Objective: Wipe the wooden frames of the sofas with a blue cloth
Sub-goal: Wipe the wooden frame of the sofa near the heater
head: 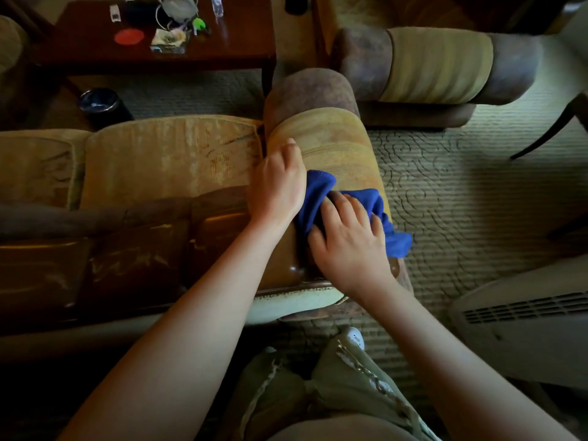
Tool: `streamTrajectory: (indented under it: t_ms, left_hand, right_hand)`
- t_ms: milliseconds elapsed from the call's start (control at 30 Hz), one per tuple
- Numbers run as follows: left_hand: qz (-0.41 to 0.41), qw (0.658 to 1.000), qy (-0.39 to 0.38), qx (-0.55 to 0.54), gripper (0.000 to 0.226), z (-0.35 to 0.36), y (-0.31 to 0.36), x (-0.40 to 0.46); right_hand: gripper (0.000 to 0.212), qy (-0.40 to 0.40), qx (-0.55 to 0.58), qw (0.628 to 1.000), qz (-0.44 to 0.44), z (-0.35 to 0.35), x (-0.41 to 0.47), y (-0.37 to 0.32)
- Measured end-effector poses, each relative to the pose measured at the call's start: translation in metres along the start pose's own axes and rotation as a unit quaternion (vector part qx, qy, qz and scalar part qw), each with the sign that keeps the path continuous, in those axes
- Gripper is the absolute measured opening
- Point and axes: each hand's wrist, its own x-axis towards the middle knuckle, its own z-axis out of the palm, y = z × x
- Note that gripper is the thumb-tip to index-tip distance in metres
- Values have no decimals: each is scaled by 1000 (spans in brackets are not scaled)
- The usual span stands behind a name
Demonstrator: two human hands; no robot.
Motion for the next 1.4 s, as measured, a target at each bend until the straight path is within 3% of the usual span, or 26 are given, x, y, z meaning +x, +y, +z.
streamTrajectory:
  t_ms: [200, 367, 467, 700, 933, 1100, 1267, 1333, 1400]
  left_hand:
    - [-15, 1000, -3, -6, 57, -2, 3, -3]
    - [6, 999, 4, -46, 52, -8, 1, -5]
    - [24, 999, 9, -46, 51, -9, 0, -5]
    - [29, 999, -14, 0, 43, -10, 1, -8]
    - [38, 999, -20, -7, 54, -13, 1, -9]
    - [38, 999, -29, 11, 41, -13, 1, -11]
    - [47, 998, -30, 23, 40, -13, 0, -10]
    - [50, 998, -29, 25, 40, -13, -1, -9]
    - [56, 998, -32, 28, 41, -12, -2, -9]
  right_hand:
    - [37, -105, 5, 992, 70, -5, 53, -10]
    - [59, 28, -34, 998, 36, 3, -13, -9]
    - [56, 10, -43, 997, 68, 5, -29, -15]
    - [36, -79, -8, 991, 110, -4, 37, -23]
    - [31, 43, -36, 996, 64, 3, -33, -22]
    - [28, 37, -39, 995, 79, 3, -6, -23]
    - [37, -116, 3, 987, 116, -10, 49, -21]
    - [36, -110, 4, 988, 105, -10, 46, -21]
    - [35, -49, -12, 995, 83, -4, 19, -20]
